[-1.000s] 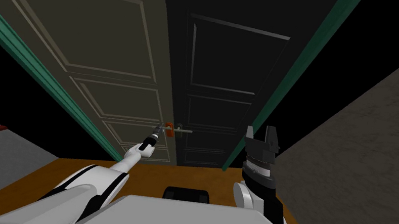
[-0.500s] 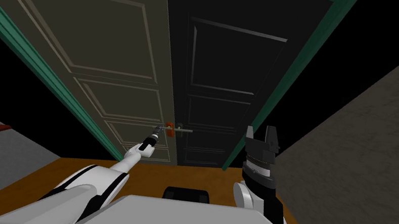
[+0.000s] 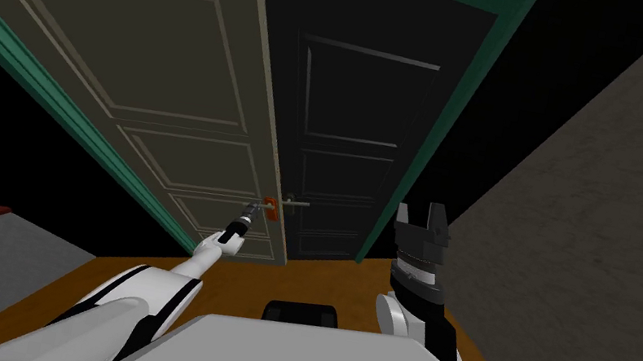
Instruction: Pull the door open
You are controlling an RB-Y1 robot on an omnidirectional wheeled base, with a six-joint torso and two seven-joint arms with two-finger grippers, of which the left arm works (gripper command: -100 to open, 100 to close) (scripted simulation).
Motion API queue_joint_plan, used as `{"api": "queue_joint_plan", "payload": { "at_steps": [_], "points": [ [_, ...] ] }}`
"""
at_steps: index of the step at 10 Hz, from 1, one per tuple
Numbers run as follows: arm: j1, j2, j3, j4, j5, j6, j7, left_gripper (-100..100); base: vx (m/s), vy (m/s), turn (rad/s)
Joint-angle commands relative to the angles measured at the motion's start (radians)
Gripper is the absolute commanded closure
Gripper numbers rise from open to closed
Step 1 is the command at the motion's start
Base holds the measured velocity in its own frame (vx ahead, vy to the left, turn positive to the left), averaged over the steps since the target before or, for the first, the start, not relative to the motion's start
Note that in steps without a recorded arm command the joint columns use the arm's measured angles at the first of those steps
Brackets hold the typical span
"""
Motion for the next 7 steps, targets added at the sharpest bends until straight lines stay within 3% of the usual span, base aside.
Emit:
{"api": "queue_joint_plan", "payload": {
  "at_steps": [1, 3, 6, 7],
  "points": [
    [0.015, 0.019, -0.012, -0.004, -0.004, -0.004, 0.024, 100, -0.209, 0.041, -0.132],
    [0.016, 0.028, -0.041, -0.005, -0.013, -0.021, 0.056, 100, -0.206, 0.069, -0.149],
    [0.015, 0.036, -0.09, -0.009, -0.03, -0.049, 0.107, 100, -0.211, 0.137, -0.187],
    [0.025, 0.037, -0.077, -0.023, -0.025, -0.031, 0.094, 100, -0.079, 0.061, -0.057]
  ]
}}
